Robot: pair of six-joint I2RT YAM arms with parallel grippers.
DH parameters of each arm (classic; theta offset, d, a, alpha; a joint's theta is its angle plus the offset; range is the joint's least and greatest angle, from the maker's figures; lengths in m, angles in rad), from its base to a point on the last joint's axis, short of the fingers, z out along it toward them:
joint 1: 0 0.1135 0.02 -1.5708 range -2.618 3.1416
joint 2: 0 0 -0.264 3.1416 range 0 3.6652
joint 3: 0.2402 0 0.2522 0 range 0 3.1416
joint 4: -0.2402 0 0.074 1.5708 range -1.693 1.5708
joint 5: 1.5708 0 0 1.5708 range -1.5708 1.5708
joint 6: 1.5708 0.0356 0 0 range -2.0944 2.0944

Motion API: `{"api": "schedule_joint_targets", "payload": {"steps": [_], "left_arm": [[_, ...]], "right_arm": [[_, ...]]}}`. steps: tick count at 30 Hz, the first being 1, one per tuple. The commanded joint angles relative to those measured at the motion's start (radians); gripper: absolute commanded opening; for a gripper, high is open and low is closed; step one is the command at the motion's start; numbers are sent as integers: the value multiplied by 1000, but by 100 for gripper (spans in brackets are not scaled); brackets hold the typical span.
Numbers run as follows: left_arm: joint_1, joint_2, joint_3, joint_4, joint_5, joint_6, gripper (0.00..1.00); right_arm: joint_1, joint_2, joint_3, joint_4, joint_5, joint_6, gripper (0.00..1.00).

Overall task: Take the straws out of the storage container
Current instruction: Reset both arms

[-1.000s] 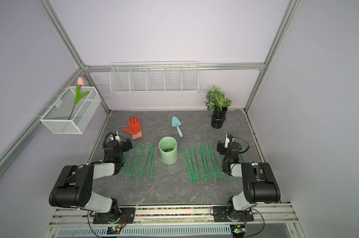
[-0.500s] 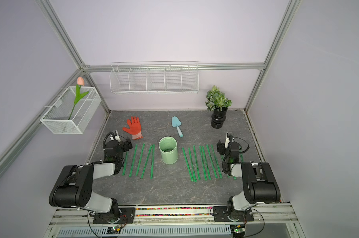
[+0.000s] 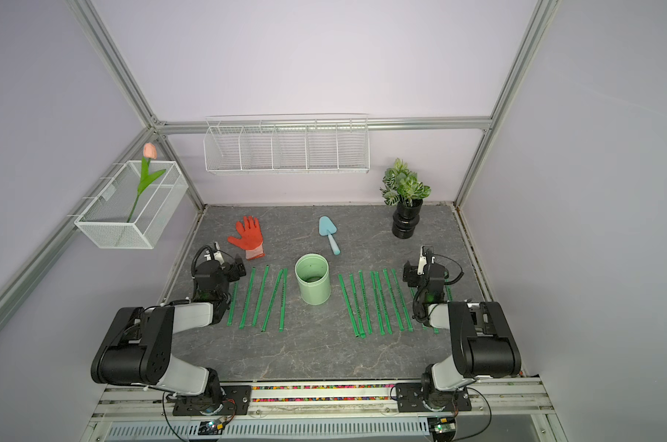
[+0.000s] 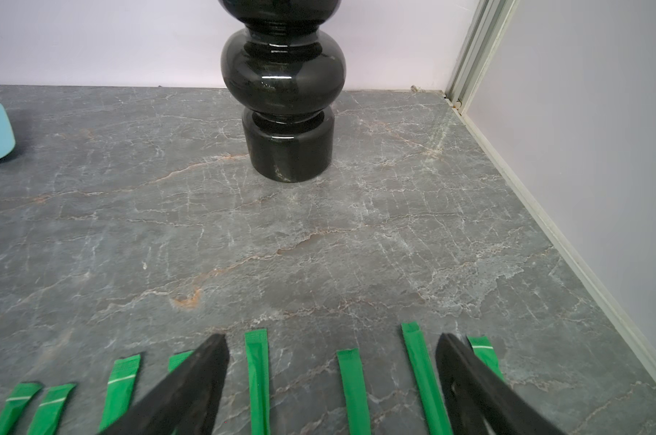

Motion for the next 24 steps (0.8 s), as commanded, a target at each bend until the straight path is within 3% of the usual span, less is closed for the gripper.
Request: {"api": "schedule_joint_targets", "payload": {"steps": [1,24], "left_arm": [[4,10,-5,21,15,14,100],[4,10,-5,22,15,15,100]], "right_arm": [[4,3,-4,41,9,-14,89],[-6,8,-4,46,-5,-5,89]]}}
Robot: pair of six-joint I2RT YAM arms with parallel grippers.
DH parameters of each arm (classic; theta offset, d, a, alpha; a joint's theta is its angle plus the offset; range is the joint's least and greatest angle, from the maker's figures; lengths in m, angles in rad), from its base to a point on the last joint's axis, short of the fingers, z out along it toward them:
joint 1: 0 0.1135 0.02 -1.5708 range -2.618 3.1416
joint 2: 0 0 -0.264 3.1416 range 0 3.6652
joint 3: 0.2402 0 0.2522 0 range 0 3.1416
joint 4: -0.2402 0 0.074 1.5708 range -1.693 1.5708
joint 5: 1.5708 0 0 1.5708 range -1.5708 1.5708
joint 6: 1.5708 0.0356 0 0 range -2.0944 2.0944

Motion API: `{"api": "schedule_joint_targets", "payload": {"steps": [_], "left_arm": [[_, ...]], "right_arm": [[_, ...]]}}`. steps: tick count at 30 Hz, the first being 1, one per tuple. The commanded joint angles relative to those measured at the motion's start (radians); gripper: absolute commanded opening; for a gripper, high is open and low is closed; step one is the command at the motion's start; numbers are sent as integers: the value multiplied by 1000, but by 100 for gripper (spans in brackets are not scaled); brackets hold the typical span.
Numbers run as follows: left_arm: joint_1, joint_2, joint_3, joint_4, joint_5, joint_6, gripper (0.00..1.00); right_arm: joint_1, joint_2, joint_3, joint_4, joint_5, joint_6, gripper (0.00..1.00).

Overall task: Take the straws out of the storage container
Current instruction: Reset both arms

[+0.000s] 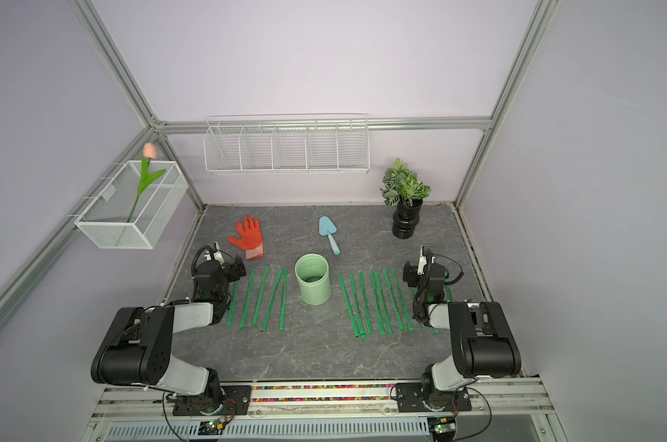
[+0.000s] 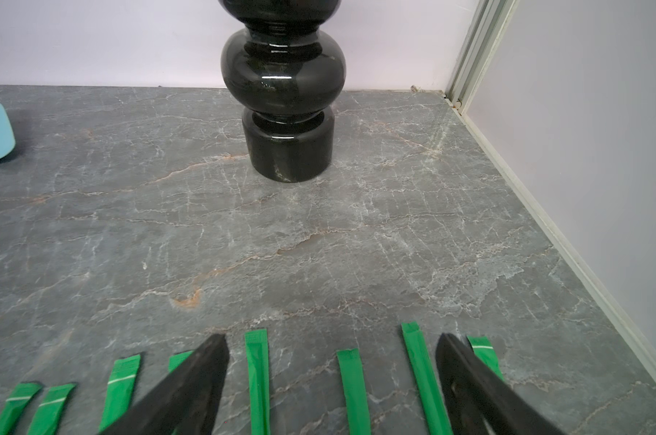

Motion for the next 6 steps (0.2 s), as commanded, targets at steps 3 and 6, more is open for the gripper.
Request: {"api": "schedule_joint_targets", "payload": {"steps": [3,6], "left_arm": [[4,10,-4,21,14,14,100],[4,9,-4,21,14,14,100]], "right_arm": [[-18,5,-6,41,-32,1,89],[-17,2,-7,43,-28,-1,89]]}}
